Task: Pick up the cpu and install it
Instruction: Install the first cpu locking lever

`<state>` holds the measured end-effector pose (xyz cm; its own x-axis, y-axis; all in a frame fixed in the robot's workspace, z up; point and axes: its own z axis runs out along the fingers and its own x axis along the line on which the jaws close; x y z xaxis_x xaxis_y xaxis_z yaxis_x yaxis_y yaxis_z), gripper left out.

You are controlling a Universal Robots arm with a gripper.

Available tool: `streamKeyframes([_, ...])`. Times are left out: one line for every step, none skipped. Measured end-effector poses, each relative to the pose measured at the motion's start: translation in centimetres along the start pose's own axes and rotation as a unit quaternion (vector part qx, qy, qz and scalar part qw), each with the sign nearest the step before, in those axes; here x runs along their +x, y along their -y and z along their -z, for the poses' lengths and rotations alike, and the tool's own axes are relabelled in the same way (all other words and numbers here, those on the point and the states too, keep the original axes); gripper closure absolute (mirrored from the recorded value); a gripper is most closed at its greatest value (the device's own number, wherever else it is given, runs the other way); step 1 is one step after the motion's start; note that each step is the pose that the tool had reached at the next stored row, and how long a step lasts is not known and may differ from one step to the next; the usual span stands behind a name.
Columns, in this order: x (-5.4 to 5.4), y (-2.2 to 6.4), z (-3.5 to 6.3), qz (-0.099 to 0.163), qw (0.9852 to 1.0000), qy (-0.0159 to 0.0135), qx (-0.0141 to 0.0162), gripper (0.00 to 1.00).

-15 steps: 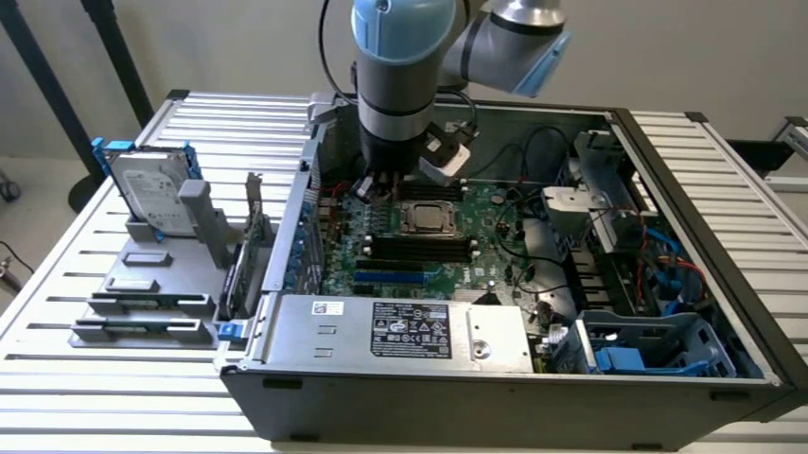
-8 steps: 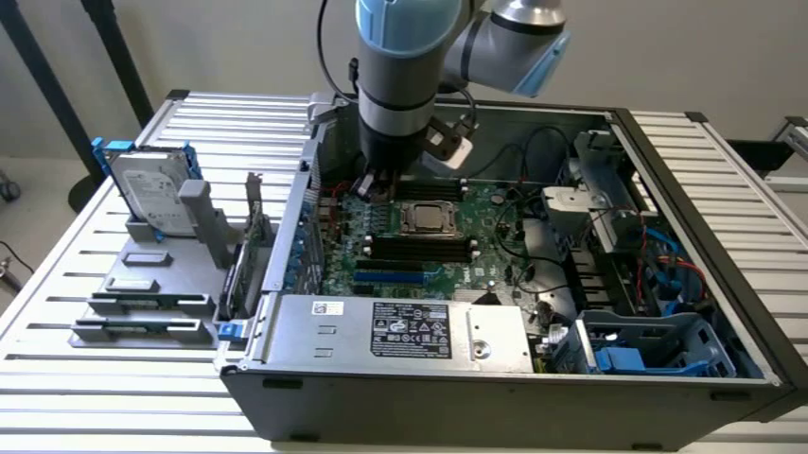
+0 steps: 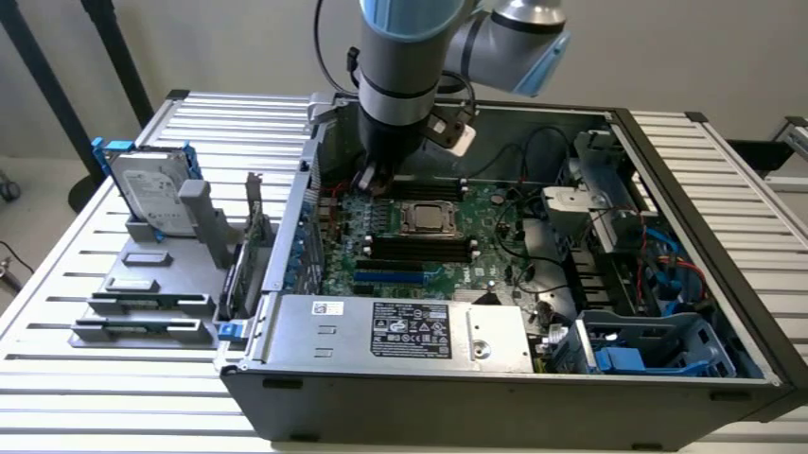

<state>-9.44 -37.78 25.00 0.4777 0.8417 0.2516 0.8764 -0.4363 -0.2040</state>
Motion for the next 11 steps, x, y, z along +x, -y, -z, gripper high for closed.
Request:
streamKeyframes([0.07,0.05,0.21,0.004,1.0,0.0009,0.0011,0.89])
streamKeyframes([0.15,0.1,0.4,0.007,1.0,0.0014,0.0018,0.89])
streamKeyframes([0.2,0.13,0.42,0.008,1.0,0.0015,0.002,0.89])
streamKeyframes([0.24,0.15,0.43,0.008,1.0,0.0016,0.0021,0.89])
streamKeyframes([0.25,0.16,0.44,0.008,1.0,0.0017,0.0022,0.89])
streamKeyframes([0.25,0.16,0.44,0.009,1.0,0.0017,0.0022,0.89])
streamKeyframes([0.25,0.16,0.44,0.009,1.0,0.0018,0.0022,0.89])
streamKeyframes([0.25,0.16,0.44,0.009,1.0,0.0018,0.0022,0.89])
streamKeyframes([0.25,0.16,0.44,0.009,1.0,0.0018,0.0022,0.89])
streamKeyframes([0.25,0.16,0.44,0.009,1.0,0.0018,0.0022,0.89])
streamKeyframes([0.25,0.16,0.44,0.009,1.0,0.0018,0.0022,0.89])
